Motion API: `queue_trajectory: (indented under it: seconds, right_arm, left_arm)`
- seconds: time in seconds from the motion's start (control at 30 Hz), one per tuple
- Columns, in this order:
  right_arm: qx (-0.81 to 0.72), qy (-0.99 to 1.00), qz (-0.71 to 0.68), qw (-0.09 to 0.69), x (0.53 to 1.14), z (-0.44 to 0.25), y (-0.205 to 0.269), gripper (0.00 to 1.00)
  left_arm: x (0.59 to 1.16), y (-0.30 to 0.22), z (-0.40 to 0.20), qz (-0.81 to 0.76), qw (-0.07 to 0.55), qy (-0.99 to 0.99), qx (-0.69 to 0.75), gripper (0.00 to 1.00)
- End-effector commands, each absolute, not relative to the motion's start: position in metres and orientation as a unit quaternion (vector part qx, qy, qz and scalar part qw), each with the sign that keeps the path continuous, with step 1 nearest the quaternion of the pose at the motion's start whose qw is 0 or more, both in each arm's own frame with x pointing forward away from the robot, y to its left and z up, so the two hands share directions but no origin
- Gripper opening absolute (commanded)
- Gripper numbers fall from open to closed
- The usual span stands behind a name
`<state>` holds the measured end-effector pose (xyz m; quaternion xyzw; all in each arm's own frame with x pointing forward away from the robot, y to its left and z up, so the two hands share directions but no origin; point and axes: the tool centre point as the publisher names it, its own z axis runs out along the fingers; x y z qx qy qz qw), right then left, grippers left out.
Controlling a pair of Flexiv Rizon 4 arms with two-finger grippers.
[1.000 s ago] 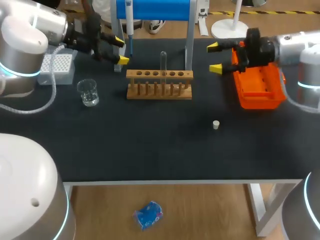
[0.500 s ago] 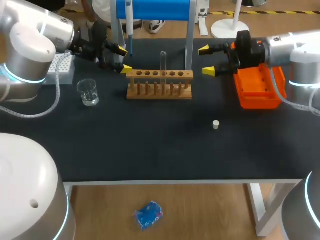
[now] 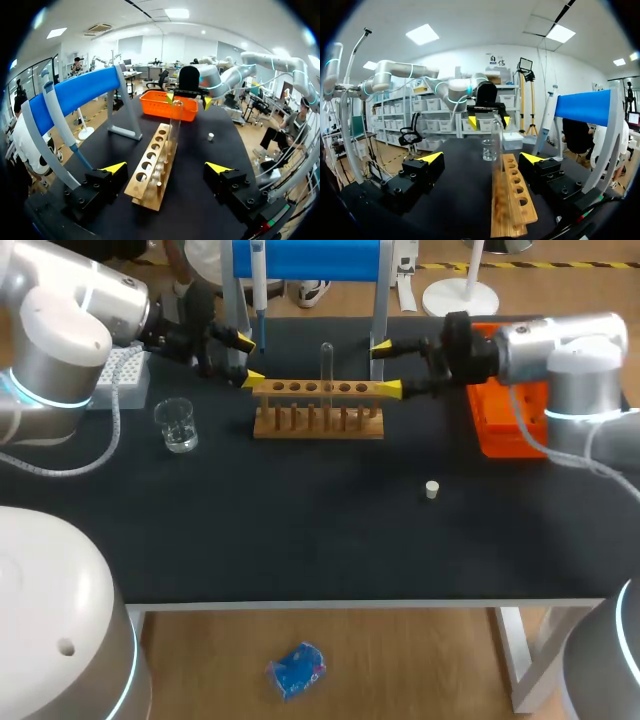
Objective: Invert the test tube, pick up the pipette, mount the tip to pipette, aspirate from beaker and dispense into the tube, eject the tip, return the pipette, and cap with the stopper.
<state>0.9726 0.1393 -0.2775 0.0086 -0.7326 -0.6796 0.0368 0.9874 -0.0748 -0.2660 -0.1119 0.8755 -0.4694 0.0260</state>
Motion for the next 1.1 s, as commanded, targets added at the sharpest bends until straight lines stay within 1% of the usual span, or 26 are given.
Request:
queue_trajectory:
  seconds: [0.03,0.4,0.97,1.1]
  right_arm:
    - [0.016,-0.721,-0.691,0.044,0.991,-0.29,0.159,1.0]
    - [0.028,-0.724,-0.687,0.053,1.008,-0.284,0.186,1.0]
    - [0.03,-0.717,-0.694,0.058,1.007,-0.288,0.222,1.0]
    - [0.034,-0.717,-0.693,0.06,1.008,-0.289,0.229,0.9]
  left_arm:
    - [0.988,-0.075,-0.266,-0.469,0.025,0.876,-0.112,1.0]
    - [0.988,-0.075,-0.266,-0.469,0.025,0.876,-0.112,1.0]
    - [0.988,-0.075,-0.266,-0.469,0.025,0.876,-0.112,1.0]
    - [0.988,-0.075,-0.266,-0.469,0.025,0.876,-0.112,1.0]
